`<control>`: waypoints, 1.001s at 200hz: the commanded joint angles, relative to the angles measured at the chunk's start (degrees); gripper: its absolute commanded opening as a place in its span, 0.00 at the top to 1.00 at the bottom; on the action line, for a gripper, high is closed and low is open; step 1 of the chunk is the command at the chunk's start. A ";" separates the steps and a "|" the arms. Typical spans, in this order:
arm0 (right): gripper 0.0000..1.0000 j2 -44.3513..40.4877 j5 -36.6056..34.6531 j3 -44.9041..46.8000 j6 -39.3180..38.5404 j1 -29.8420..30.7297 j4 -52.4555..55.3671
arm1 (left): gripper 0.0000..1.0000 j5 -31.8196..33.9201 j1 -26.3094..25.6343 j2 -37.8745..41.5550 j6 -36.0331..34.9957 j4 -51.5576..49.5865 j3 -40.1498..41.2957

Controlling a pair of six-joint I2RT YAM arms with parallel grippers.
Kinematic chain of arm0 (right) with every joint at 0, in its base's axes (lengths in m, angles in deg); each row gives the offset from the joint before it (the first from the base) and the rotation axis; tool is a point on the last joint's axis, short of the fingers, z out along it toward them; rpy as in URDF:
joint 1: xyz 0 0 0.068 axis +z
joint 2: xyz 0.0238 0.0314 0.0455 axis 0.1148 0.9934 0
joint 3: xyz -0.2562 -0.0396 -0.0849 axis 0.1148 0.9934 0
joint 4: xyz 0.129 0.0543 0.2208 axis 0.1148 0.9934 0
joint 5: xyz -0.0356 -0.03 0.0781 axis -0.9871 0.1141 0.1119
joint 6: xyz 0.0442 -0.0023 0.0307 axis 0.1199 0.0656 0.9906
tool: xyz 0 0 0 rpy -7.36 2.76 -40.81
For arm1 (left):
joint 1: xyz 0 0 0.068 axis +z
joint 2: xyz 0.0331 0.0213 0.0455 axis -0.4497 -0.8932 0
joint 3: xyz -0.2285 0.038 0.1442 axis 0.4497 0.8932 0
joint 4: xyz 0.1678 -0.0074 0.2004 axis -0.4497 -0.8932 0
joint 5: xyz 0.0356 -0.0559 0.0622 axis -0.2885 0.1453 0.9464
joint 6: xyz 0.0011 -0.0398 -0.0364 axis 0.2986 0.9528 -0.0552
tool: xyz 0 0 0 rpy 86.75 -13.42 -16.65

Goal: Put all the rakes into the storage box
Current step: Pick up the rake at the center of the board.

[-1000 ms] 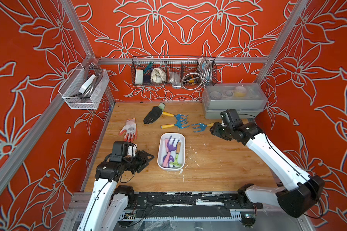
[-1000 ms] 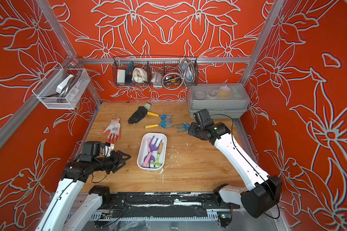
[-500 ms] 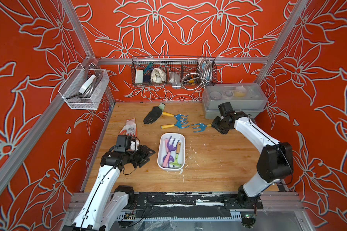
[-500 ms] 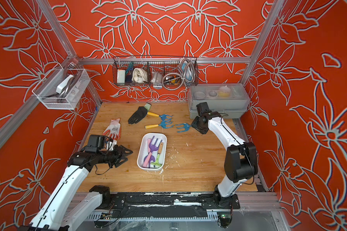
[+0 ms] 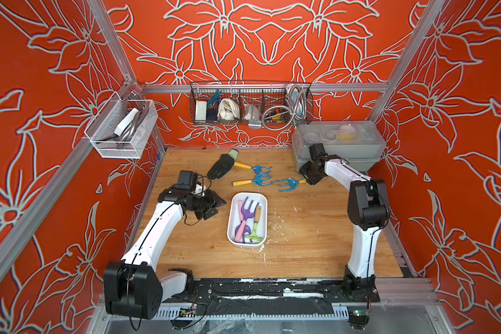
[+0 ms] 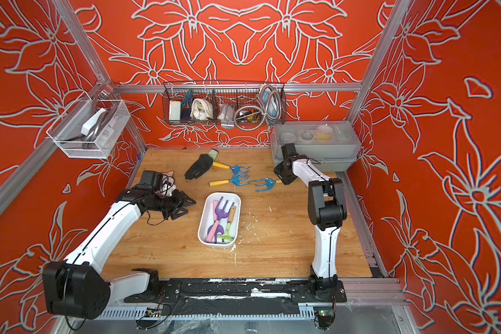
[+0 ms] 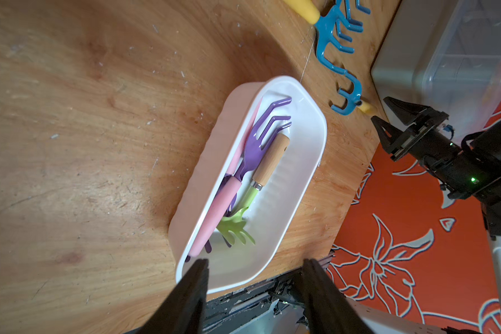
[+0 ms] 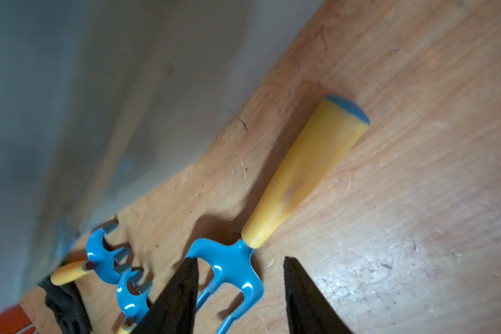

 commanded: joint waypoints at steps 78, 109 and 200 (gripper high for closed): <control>0.53 5.80 -0.10 -0.83 10.52 -1.21 -1.79 | 0.46 1.84 0.39 -5.90 -0.48 1.49 -4.48; 0.54 6.22 -0.35 0.19 11.71 -1.19 -1.53 | 0.46 1.75 0.40 -6.59 -0.74 1.56 -4.76; 0.61 3.51 -0.27 7.34 13.16 -1.04 -3.76 | 0.47 1.05 0.43 -5.19 -1.09 1.87 -3.36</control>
